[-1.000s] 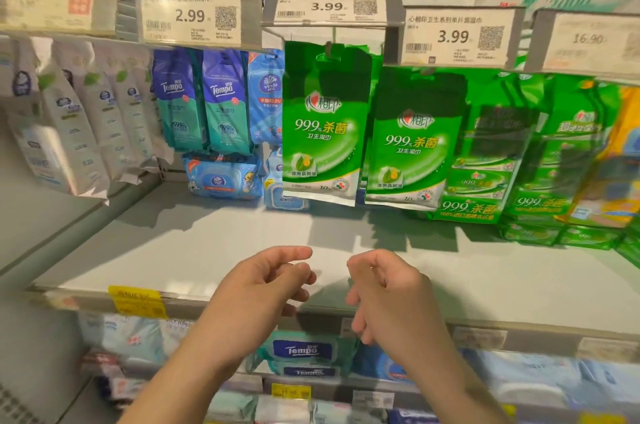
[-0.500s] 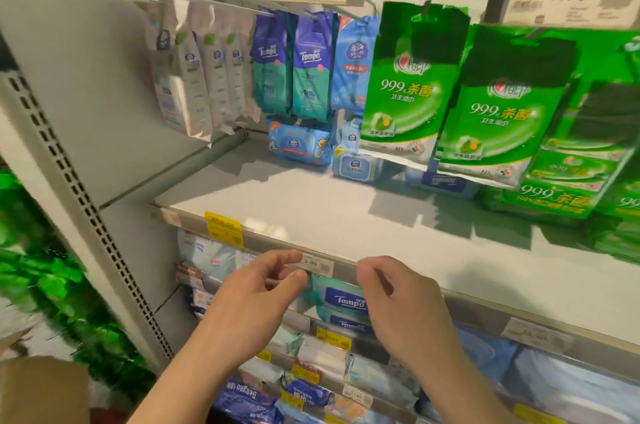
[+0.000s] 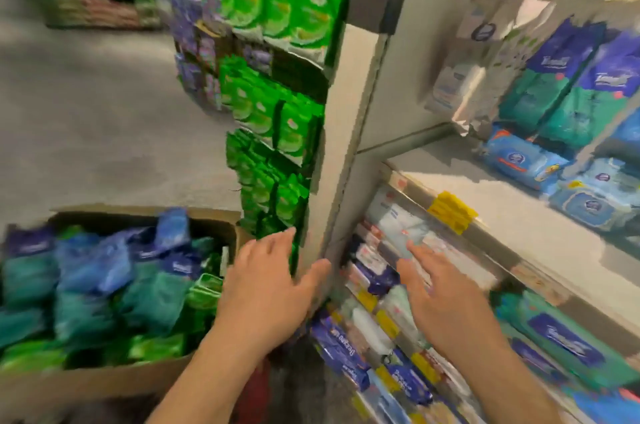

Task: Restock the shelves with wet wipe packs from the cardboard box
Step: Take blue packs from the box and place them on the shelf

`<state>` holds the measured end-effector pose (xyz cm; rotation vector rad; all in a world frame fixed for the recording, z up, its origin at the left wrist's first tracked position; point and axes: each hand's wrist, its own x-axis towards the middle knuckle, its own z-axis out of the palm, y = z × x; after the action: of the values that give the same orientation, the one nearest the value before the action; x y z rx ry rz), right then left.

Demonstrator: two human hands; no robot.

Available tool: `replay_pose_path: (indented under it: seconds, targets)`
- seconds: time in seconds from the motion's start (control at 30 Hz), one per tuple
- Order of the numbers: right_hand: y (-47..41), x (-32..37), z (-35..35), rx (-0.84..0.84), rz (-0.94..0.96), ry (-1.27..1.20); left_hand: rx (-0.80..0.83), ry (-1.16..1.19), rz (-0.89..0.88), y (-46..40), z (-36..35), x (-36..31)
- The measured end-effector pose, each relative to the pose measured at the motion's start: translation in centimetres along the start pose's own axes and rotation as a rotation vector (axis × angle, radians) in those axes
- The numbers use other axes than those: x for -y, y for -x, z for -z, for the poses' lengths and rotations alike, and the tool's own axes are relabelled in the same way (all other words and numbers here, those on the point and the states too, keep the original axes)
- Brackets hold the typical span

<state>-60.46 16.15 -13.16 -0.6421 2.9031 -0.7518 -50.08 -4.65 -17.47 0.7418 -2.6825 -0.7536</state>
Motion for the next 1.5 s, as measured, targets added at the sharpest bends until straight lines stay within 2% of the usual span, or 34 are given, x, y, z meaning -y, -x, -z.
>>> replay_pose_path:
  seconds: [0.1,0.23,0.43,0.67,0.8,1.07,1.3,1.5]
  targets:
    - [-0.6,5.5,-4.5,0.076,0.037,0.046,-0.012,-0.044,0.155,1.3,2.7,7.7]
    - [-0.4,11.9,-9.9,0.149,0.115,0.021,-0.049,-0.09,0.279,3.3,6.6,16.1]
    - [0.2,20.3,-15.4,0.3,0.29,0.02,-0.13,-0.055,0.405,6.4,11.0,24.2]
    - [-2.6,24.8,-20.6,0.427,0.335,0.032,-0.232,0.155,0.575,6.4,12.8,29.5]
    - [-5.0,26.1,-23.8,0.459,0.386,0.021,-0.221,0.201,0.641,5.0,13.2,32.1]
    - [-9.9,28.7,-29.2,0.553,0.384,-0.064,-0.212,0.269,0.747,1.6,15.4,33.3]
    - [-11.6,30.4,-35.0,0.647,0.283,-0.11,-0.14,0.379,0.842,0.6,14.8,36.2]
    - [-12.9,32.7,-41.5,0.694,0.111,-0.066,-0.049,0.436,0.884,-0.6,14.8,40.9]
